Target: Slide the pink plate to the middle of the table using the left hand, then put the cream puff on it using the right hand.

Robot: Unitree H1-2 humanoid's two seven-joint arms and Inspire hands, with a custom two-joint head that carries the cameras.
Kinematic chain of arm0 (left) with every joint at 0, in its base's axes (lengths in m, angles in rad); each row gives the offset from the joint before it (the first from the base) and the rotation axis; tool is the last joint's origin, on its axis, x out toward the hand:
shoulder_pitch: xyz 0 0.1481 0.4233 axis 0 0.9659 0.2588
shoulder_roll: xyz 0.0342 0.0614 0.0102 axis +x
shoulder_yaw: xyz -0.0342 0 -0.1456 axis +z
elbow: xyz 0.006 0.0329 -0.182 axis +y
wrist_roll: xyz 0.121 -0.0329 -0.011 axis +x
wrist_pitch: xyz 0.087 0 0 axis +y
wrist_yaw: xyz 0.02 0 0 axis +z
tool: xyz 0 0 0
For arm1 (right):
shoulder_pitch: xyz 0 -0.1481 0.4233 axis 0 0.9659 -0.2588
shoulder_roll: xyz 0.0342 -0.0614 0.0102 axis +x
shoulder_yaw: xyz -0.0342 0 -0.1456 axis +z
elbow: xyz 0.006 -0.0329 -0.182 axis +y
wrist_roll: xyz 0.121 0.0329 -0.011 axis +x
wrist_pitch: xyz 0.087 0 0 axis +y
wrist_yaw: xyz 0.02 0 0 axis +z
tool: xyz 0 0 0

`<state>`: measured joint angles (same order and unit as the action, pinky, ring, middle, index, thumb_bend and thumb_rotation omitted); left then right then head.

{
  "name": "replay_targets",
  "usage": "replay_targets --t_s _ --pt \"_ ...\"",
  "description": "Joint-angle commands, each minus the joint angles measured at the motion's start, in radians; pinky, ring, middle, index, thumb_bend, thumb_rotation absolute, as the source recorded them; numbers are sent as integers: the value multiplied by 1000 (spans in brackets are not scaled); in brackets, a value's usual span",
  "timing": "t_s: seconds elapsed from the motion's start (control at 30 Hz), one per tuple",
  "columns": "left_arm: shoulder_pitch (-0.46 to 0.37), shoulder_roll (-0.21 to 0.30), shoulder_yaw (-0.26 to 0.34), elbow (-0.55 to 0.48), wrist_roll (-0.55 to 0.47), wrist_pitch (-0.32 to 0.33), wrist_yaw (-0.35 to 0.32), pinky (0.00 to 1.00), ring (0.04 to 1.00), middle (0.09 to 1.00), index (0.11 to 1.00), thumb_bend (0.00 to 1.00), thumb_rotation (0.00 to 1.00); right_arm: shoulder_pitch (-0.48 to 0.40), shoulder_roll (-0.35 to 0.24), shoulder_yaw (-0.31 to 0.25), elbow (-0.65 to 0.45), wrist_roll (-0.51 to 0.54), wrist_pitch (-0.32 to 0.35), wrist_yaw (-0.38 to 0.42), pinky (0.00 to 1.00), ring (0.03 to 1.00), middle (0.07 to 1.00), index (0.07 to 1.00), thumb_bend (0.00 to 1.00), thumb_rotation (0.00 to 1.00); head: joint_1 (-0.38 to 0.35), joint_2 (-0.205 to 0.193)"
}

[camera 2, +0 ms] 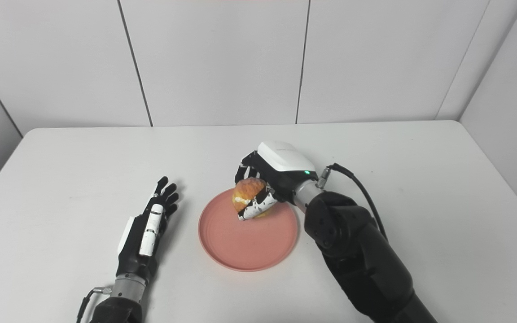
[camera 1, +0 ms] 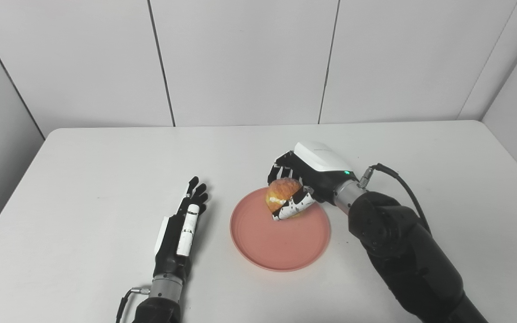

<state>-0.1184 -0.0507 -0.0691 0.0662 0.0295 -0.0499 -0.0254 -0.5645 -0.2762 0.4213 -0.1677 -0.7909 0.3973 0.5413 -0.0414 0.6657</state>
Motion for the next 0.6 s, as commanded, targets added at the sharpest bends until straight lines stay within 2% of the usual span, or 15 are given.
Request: replay_targets --t_s 0.0,0.17,0.57 --pt "38 -23 -22 23 15 21 3 934 938 946 943 438 1000 -29 5 -2 -9 6 -52 -38 320 388 432 531 518 0 16 4" --pt "39 -34 -34 4 28 35 15 931 938 947 941 426 1000 -7 18 2 20 12 -62 -54 320 387 431 536 517 0 41 17" --pt "38 -44 -41 -9 51 55 36 924 937 943 939 431 1000 4 29 20 119 24 -79 -105 314 391 435 541 515 0 50 30"
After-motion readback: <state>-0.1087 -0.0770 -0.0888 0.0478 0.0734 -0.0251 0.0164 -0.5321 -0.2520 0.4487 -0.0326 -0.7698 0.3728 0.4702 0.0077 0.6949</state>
